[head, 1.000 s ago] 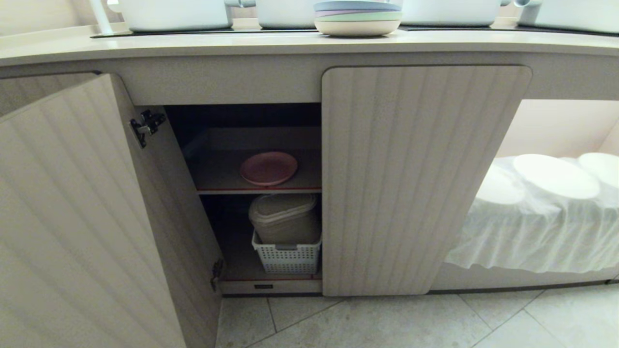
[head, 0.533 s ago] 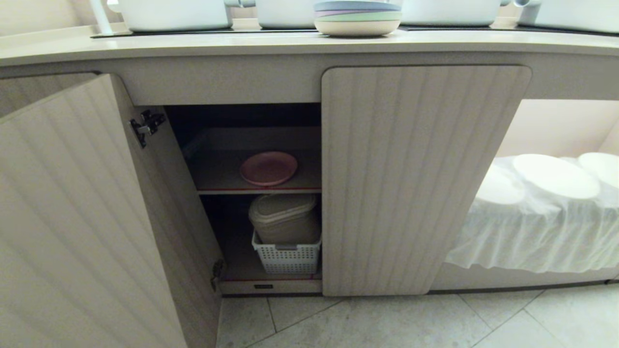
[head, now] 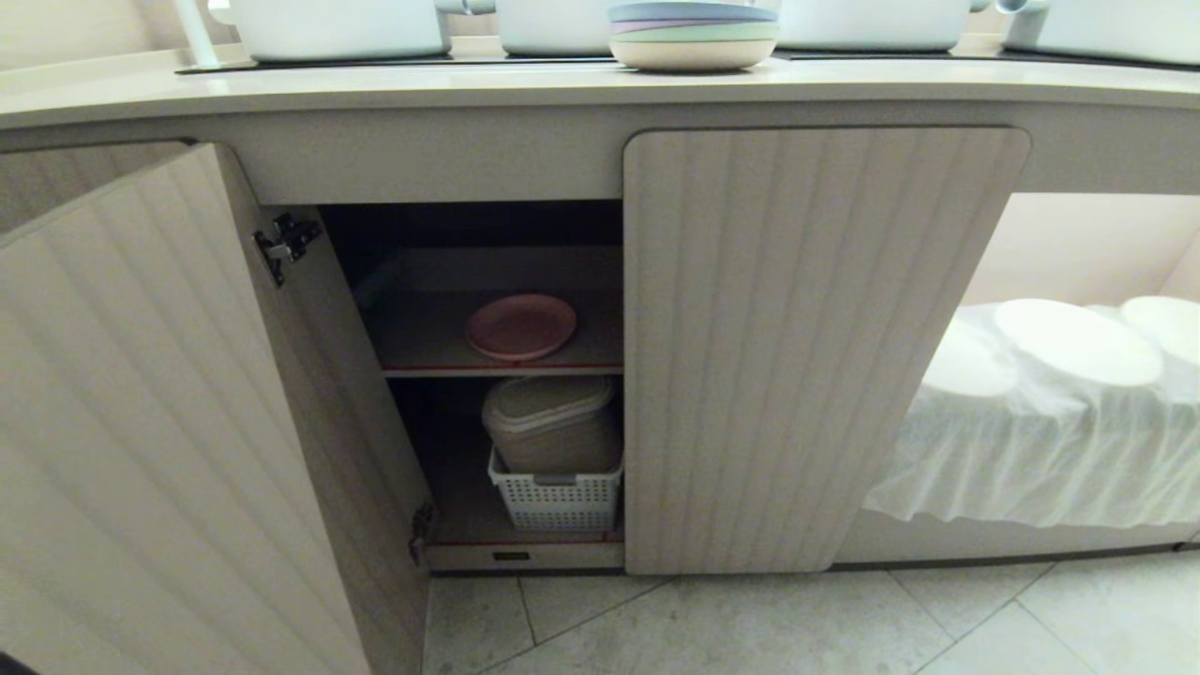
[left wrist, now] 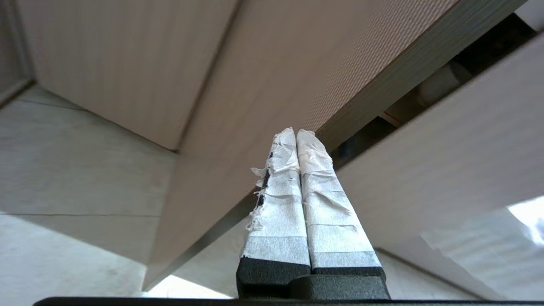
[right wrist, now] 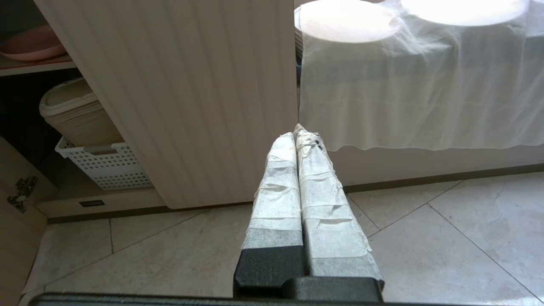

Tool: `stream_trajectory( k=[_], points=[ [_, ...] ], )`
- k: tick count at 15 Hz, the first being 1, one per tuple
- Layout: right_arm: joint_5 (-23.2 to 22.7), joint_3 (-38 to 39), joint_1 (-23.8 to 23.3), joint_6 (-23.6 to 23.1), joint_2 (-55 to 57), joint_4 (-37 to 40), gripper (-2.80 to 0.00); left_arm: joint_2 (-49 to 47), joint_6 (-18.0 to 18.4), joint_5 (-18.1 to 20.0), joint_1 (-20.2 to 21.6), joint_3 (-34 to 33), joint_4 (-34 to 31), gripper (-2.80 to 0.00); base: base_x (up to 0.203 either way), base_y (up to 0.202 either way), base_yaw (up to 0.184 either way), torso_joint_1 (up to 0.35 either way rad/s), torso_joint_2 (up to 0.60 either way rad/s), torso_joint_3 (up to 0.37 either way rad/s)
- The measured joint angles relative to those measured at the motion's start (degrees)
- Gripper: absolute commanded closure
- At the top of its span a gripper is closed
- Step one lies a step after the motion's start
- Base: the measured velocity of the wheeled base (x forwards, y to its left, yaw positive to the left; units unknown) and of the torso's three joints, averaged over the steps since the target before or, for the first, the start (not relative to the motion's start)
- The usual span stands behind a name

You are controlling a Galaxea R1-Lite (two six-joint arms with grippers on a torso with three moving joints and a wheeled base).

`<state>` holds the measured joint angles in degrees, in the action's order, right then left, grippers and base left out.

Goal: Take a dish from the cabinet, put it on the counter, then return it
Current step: Close the cabinet door

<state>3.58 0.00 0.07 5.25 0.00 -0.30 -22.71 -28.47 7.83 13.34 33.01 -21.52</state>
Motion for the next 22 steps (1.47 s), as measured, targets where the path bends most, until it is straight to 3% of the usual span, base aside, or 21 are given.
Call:
stream_trajectory(
  k=[3, 7, 22],
  points=[
    [0.0, 0.0, 0.0, 0.0, 0.0, 0.0, 0.0, -0.6, -0.7, 2.9, 0.0, 0.0, 1.4, 0.0, 0.0, 0.0, 0.0, 0.0, 0.0, 0.0],
    [0.0, 0.0, 0.0, 0.0, 0.0, 0.0, 0.0, -3.7, -0.7, 5.7, 0.1, -1.0, 8.0, 0.0, 0.0, 0.0, 0.0, 0.0, 0.0, 0.0],
    [0.0, 0.0, 0.0, 0.0, 0.0, 0.0, 0.0, -5.7, -1.9, 27.3, -0.7, -1.0, 10.9, 0.0, 0.0, 0.0, 0.0, 0.0, 0.0, 0.0]
  ],
)
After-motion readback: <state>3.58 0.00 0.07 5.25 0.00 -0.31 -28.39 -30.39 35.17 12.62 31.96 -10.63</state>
